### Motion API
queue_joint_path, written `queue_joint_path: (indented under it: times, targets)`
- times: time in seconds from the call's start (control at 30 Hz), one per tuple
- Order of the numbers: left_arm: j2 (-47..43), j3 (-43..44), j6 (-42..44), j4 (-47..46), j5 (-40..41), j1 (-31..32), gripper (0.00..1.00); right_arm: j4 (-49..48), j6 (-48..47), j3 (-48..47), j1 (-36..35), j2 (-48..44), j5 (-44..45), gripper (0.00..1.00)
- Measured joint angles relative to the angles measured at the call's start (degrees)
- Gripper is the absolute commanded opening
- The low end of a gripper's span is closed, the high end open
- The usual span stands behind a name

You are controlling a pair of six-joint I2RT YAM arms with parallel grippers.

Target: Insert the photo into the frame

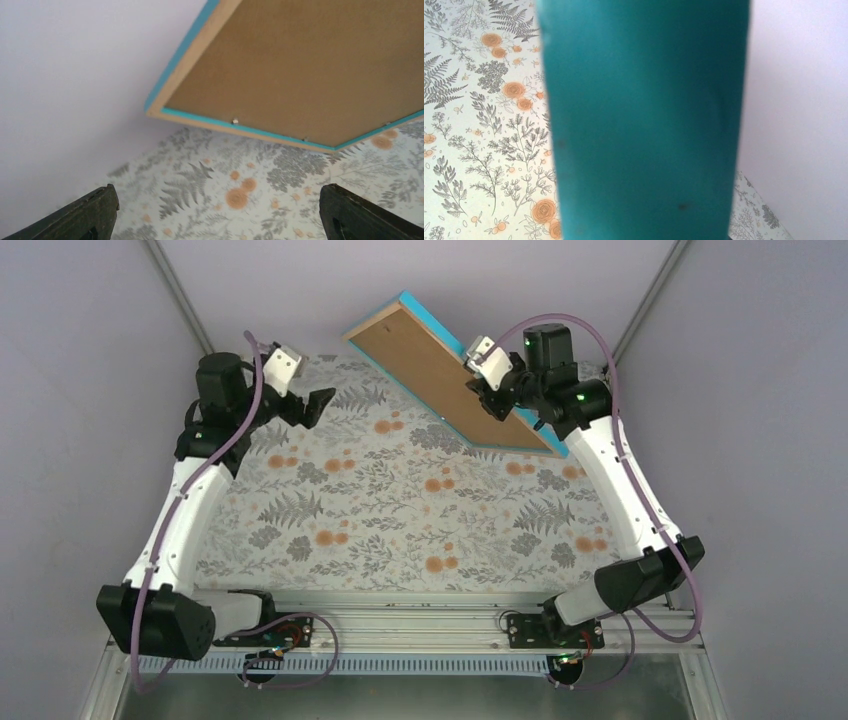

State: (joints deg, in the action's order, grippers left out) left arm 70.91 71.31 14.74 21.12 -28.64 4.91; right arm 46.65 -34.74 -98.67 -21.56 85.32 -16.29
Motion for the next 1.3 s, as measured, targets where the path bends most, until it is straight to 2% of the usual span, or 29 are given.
queue_joint_path:
  times: [0.17, 0.33, 0.5, 0.73, 1.03, 1.23, 1.3]
  targets:
    - [-4.3, -3.5, 6.3, -5.6, 2.9, 2.0, 1.00, 1.4, -0.2, 0.0, -2.7, -0.5, 2.6, 0.03]
    - [-5.9, -6.3, 10.0, -11.6, 8.0, 6.9, 1.00, 2.4, -0.2, -0.2, -7.1, -0.6, 6.4, 0.03]
    - [-4.7, -5.2, 10.6, -16.5, 13.3, 11.5, 1.00, 7.6, 2.0, -3.8, -9.6, -0.2, 6.6, 0.03]
    - [-3.2, -4.2, 10.6, -19.3, 16.2, 12.0, 1.00, 13.1, 7.0, -8.7, -10.0, 0.9, 3.8, 0.03]
    - [-2.4, -1.2, 10.2, -19.1, 16.1, 15.3, 0.93, 13.8, 9.7, -8.7, -10.0, 0.9, 2.9, 0.03]
    - [0.5, 1.7, 9.0, -18.6, 16.5, 15.6, 0.83, 13.8, 9.8, -8.7, -10.0, 0.9, 1.3, 0.03]
    - [1.8, 2.6, 8.8, -18.4, 16.7, 15.6, 0.77, 13.8, 9.9, -8.7, -10.0, 0.9, 0.3, 0.03]
